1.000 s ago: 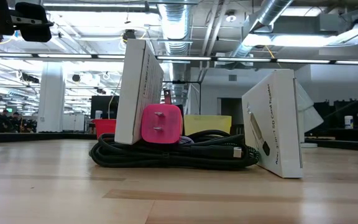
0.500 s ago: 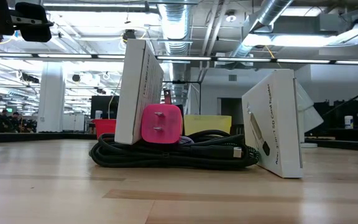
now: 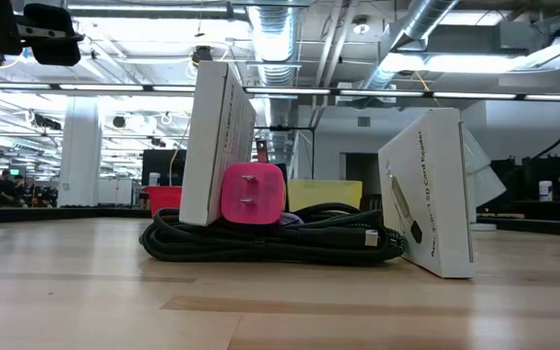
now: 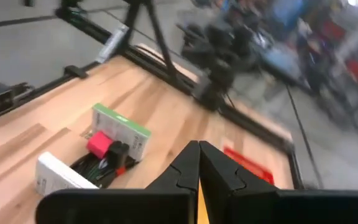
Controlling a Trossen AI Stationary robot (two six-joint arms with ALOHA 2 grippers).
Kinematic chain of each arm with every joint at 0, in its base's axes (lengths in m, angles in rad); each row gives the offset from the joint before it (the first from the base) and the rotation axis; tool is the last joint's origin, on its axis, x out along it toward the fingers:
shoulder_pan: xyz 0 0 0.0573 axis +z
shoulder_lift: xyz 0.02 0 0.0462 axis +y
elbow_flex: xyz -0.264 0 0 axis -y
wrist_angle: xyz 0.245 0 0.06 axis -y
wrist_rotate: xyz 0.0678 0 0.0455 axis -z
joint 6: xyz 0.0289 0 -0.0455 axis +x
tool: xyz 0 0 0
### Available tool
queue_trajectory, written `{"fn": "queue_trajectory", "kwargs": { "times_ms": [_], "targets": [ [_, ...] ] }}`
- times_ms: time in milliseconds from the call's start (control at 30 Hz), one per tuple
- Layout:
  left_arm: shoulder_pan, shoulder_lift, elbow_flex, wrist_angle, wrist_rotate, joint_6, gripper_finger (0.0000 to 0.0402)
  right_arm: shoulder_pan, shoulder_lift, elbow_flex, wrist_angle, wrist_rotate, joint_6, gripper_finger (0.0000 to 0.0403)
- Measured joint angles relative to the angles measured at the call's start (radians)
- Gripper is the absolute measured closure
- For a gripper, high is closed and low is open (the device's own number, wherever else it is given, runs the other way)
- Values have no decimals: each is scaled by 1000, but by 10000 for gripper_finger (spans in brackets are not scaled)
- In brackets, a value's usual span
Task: Pick and place items into bin
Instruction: Put the white box into the black bin
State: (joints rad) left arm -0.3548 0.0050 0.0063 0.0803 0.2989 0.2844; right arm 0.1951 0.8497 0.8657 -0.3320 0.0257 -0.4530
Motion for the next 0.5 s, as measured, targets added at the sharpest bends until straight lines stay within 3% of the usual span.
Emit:
{"fn": "queue_trajectory", "kwargs": {
  "times_ms": [233, 500],
  "targets": [
    [0, 0, 0, 0, 0, 0, 401, 45, 91, 165, -192, 315, 466, 398],
    [0, 0, 0, 0, 0, 0, 401, -14, 206, 304, -478, 322, 964, 398]
  ]
}}
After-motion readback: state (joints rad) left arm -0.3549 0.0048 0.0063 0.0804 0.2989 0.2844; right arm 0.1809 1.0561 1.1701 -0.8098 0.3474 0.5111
